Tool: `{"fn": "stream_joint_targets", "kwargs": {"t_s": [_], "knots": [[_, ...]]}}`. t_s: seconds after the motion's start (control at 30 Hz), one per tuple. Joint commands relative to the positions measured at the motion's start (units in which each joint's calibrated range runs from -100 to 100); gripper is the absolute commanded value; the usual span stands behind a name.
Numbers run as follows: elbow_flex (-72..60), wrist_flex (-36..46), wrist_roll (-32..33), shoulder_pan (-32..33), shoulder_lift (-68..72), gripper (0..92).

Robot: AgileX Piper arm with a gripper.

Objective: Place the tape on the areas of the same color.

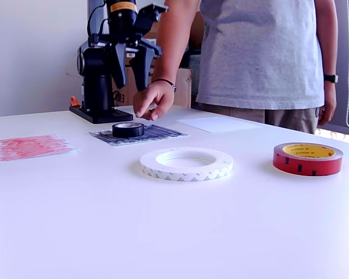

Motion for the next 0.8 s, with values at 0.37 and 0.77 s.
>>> {"fn": "stream_joint_targets", "kwargs": {"t_s": [0.37,0.77], "knots": [[-56.9,33.6,18.1,3.3,22.2,52.8],[-67.0,39.4,24.5,5.8,41.0,52.7]]}}
